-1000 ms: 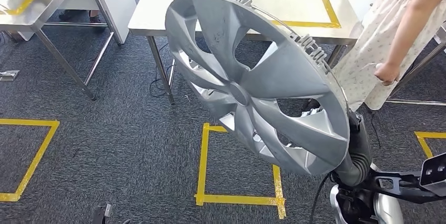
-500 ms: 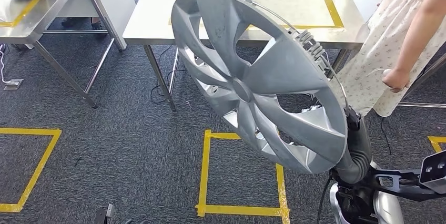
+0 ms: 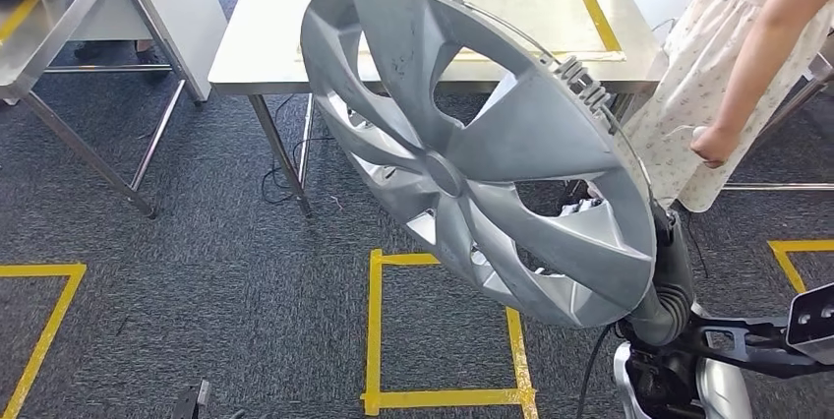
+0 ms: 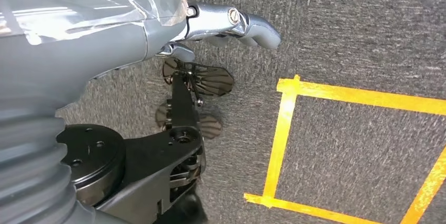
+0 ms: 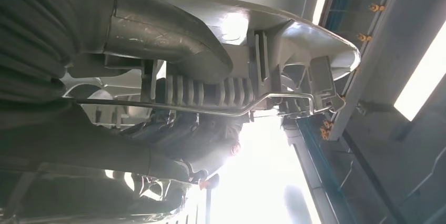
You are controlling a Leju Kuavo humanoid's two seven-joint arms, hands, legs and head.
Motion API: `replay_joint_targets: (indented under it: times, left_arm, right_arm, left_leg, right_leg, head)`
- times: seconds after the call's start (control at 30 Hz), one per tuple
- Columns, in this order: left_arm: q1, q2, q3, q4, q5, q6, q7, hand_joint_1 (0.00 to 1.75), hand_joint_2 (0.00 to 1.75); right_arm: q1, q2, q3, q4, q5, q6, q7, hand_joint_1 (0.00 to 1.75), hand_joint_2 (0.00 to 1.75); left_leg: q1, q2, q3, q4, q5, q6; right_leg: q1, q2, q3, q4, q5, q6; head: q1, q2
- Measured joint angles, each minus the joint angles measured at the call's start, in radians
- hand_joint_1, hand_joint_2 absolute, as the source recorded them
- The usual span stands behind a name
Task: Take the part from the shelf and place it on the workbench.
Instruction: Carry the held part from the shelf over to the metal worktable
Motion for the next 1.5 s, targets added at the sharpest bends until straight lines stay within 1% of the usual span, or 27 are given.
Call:
replay_joint_targets:
  times: [0.07,0.1,0.17,0.2,0.27,0.33,0.4,0.43,0.5,0.57,0.6,0.63,0.7,0.73,0.77,0.9,0.93,1.0,1.07,1.1,1.13,1.2,1.27,1.33,1.4,1.43,1.5]
  left_arm:
    - [0.0,0.0,0.0,0.0,0.0,0.0,0.0,0.0,1.75]
    - [0.0,-0.001,0.0,0.0,0.0,0.0,0.0,0.0,1.75]
    - [0.0,-0.003,0.0,0.0,0.0,0.0,0.0,0.0,1.75]
    - [0.0,-0.004,0.0,0.0,0.0,0.0,0.0,0.0,1.75]
    - [0.0,-0.004,0.0,0.0,0.0,0.0,0.0,0.0,1.75]
    - [0.0,-0.005,0.0,0.0,0.0,0.0,0.0,0.0,1.75]
    - [0.0,-0.006,0.0,0.0,0.0,-0.001,-0.001,0.0,1.75]
    - [0.0,-0.006,0.0,0.0,0.0,-0.002,-0.001,0.0,1.75]
    - [0.001,-0.005,0.0,0.0,0.0,-0.003,-0.002,0.0,1.75]
    - [0.002,-0.006,0.0,0.0,0.0,-0.003,-0.002,0.0,1.75]
    - [0.002,-0.006,0.0,0.0,0.0,-0.004,-0.002,0.0,1.75]
    - [0.002,-0.006,0.001,0.0,0.0,-0.004,-0.003,0.0,1.75]
    - [0.001,-0.004,0.002,0.0,0.0,-0.004,-0.004,0.0,1.75]
    - [0.001,-0.003,0.002,0.0,0.0,-0.004,-0.004,0.0,1.75]
    - [0.001,-0.002,0.003,0.0,0.0,-0.004,-0.004,0.0,1.75]
    - [0.001,-0.002,0.008,0.0,0.0,-0.004,-0.005,0.0,1.75]
    - [0.001,-0.002,0.008,-0.001,0.0,-0.005,-0.005,0.0,1.75]
    - [0.001,-0.003,0.009,-0.001,0.0,-0.004,-0.005,0.0,1.75]
    - [0.002,-0.003,0.009,-0.001,0.0,-0.004,-0.005,0.0,1.75]
    - [0.003,-0.003,0.009,-0.001,0.0,-0.004,-0.005,0.0,1.75]
    - [0.003,-0.004,0.009,-0.001,0.0,-0.004,-0.005,0.0,1.75]
    - [0.004,-0.005,0.009,-0.001,0.0,-0.004,-0.005,0.0,1.75]
    - [0.004,-0.006,0.01,0.0,0.0,-0.004,-0.005,0.0,1.75]
    - [0.003,-0.006,0.01,-0.001,0.0,-0.003,-0.006,0.0,1.75]
    - [0.002,-0.006,0.012,-0.003,-0.001,-0.003,-0.006,0.0,1.75]
    - [0.001,-0.006,0.013,-0.004,-0.001,-0.003,-0.006,0.0,1.75]
    - [0.003,-0.004,0.017,-0.006,-0.001,-0.002,-0.007,0.0,1.75]
  right_arm:
    - [0.002,0.0,0.001,0.0,0.0,0.0,0.0,1.75,1.75]
    - [0.002,0.0,0.001,0.0,0.0,0.0,0.0,1.75,1.75]
    - [0.001,0.0,0.001,0.0,0.0,-0.001,0.0,1.75,1.75]
    - [0.0,0.0,0.001,0.0,0.0,-0.001,0.0,1.75,1.75]
    - [-0.002,0.001,0.002,-0.001,0.0,-0.001,0.0,1.75,1.75]
    - [-0.003,0.001,0.002,-0.001,0.0,-0.002,0.001,1.75,1.75]
    - [-0.004,0.001,0.002,-0.002,0.002,-0.004,0.003,1.75,1.75]
    - [-0.004,0.002,0.002,-0.002,0.003,-0.007,0.003,1.75,1.75]
    - [-0.005,0.003,0.002,-0.002,0.007,-0.012,0.004,1.75,1.75]
    - [-0.005,0.004,0.002,-0.002,0.01,-0.015,0.005,1.75,1.75]
    - [-0.005,0.004,0.002,-0.002,0.011,-0.016,0.006,1.75,1.75]
    - [-0.005,0.004,0.002,-0.002,0.012,-0.016,0.006,1.75,1.75]
    - [-0.005,0.004,0.002,-0.003,0.012,-0.016,0.006,1.75,1.75]
    - [-0.006,0.004,0.002,-0.003,0.012,-0.016,0.006,1.75,1.75]
    - [-0.005,0.004,0.002,-0.003,0.012,-0.016,0.006,1.75,1.75]
    - [-0.005,0.004,0.002,-0.005,0.012,-0.015,0.007,1.75,1.75]
    - [-0.007,0.003,0.003,-0.006,0.012,-0.014,0.007,1.75,1.75]
    - [-0.008,0.002,0.005,-0.006,0.012,-0.01,0.007,1.75,1.75]
    - [-0.008,0.001,0.007,-0.006,0.01,-0.006,0.007,1.75,1.75]
    - [-0.008,0.001,0.008,-0.006,0.009,-0.004,0.007,1.75,1.75]
    - [-0.008,0.0,0.009,-0.006,0.009,-0.002,0.007,1.75,1.75]
    - [-0.008,-0.001,0.01,-0.006,0.007,0.001,0.007,1.75,1.75]
    - [-0.009,-0.003,0.011,-0.006,0.005,0.002,0.006,1.75,1.75]
    - [-0.009,-0.004,0.012,-0.007,0.002,0.005,0.005,1.75,1.75]
    - [-0.01,-0.005,0.014,-0.008,0.0,0.01,0.004,1.75,1.75]
    - [-0.011,-0.005,0.014,-0.009,-0.001,0.012,0.004,1.75,1.75]
    - [-0.013,-0.006,0.017,-0.009,-0.002,0.017,0.003,1.75,1.75]
  left_leg:
    - [-0.002,0.014,0.002,0.001,-0.005,0.001]
    - [-0.002,0.02,0.005,0.002,-0.008,0.0]
    - [-0.003,0.03,0.01,0.008,-0.017,-0.006]
    - [-0.006,0.035,0.012,0.015,-0.023,-0.011]
    - [-0.012,0.046,0.013,0.024,-0.034,-0.021]
    - [-0.012,0.058,0.014,0.027,-0.039,-0.028]
    - [-0.006,0.047,0.003,0.051,-0.06,-0.038]
    - [-0.003,0.034,-0.015,0.09,-0.085,-0.045]
    - [0.002,0.012,-0.079,0.221,-0.148,-0.054]
    - [0.003,0.009,-0.133,0.318,-0.172,-0.057]
    - [0.003,0.009,-0.135,0.311,-0.154,-0.056]
    - [0.003,0.009,-0.118,0.267,-0.121,-0.052]
    - [0.002,0.002,-0.051,0.124,-0.049,-0.04]
    - [0.0,-0.001,-0.027,0.073,-0.032,-0.033]
    - [-0.003,-0.003,-0.014,0.043,-0.026,-0.028]
    - [-0.005,-0.002,0.002,0.017,-0.025,-0.008]
    - [-0.002,-0.001,0.009,0.01,-0.023,-0.002]
    - [-0.001,0.0,0.015,0.006,-0.026,0.008]
    - [-0.003,0.0,0.02,0.008,-0.034,0.009]
    - [-0.003,0.0,0.025,0.009,-0.039,0.008]
    - [-0.003,0.0,0.033,0.01,-0.045,0.005]
    - [-0.004,-0.001,0.051,0.012,-0.061,-0.004]
    - [-0.008,0.0,0.06,0.014,-0.079,-0.017]
    - [-0.008,0.001,0.065,0.011,-0.092,-0.03]
    - [-0.003,0.003,0.073,0.019,-0.107,-0.04]
    - [-0.002,0.004,0.062,0.048,-0.118,-0.045]
    - [0.001,0.003,-0.012,0.174,-0.154,-0.053]
  right_leg:
    - [0.0,-0.003,-0.052,0.084,-0.015,0.008]
    - [0.0,-0.006,-0.048,0.067,0.0,0.016]
    - [0.0,-0.03,0.013,-0.062,0.057,0.032]
    - [0.002,-0.045,0.047,-0.128,0.08,0.032]
    - [0.006,-0.06,0.083,-0.199,0.101,0.019]
    - [0.006,-0.042,0.083,-0.2,0.103,0.004]
    - [0.001,-0.029,0.084,-0.203,0.105,-0.005]
    - [-0.003,-0.024,0.085,-0.204,0.106,-0.01]
    - [-0.004,-0.015,0.087,-0.204,0.105,-0.016]
    - [-0.002,-0.006,0.088,-0.203,0.104,-0.017]
    - [-0.001,-0.002,0.089,-0.203,0.104,-0.018]
    - [0.0,0.001,0.092,-0.203,0.104,-0.018]
    - [0.002,0.009,0.096,-0.204,0.103,-0.017]
    - [0.004,0.011,0.095,-0.203,0.102,-0.016]
    - [0.006,0.013,0.094,-0.203,0.102,-0.013]
    - [0.005,0.01,0.083,-0.189,0.094,0.006]
    - [0.006,0.007,0.066,-0.155,0.079,0.006]
    - [0.004,0.001,-0.002,-0.029,0.033,0.0]
    - [0.001,-0.002,-0.064,0.08,0.007,0.004]
    - [-0.001,-0.003,-0.07,0.085,0.015,0.012]
    - [-0.002,-0.005,-0.053,0.047,0.038,0.021]
    - [-0.004,-0.013,0.02,-0.096,0.095,0.035]
    - [-0.001,-0.017,0.072,-0.188,0.113,0.024]
    - [0.005,-0.014,0.084,-0.199,0.098,0.001]
    - [0.001,-0.01,0.1,-0.204,0.085,-0.015]
    - [-0.002,-0.008,0.112,-0.207,0.078,-0.022]
    - [-0.002,-0.006,0.137,-0.209,0.056,-0.032]
  head:
    - [0.0,0.0]
    - [0.0,0.0]
    - [0.0,0.0]
    - [0.0,0.0]
    - [-0.001,0.0]
    - [-0.001,0.0]
    - [-0.001,0.0]
    - [-0.002,0.0]
    - [-0.002,0.0]
    - [-0.002,0.0]
    - [-0.002,0.0]
    - [-0.002,0.0]
    - [-0.002,0.0]
    - [-0.001,0.0]
    - [-0.001,0.0]
    - [0.0,0.0]
    - [0.0,0.0]
    - [0.001,0.0]
    - [0.001,0.0]
    - [0.001,0.0]
    - [0.001,0.0]
    - [0.001,0.0]
    - [0.001,0.0]
    - [0.0,0.0]
    - [-0.001,0.0]
    - [-0.002,0.0]
    - [-0.004,0.0]
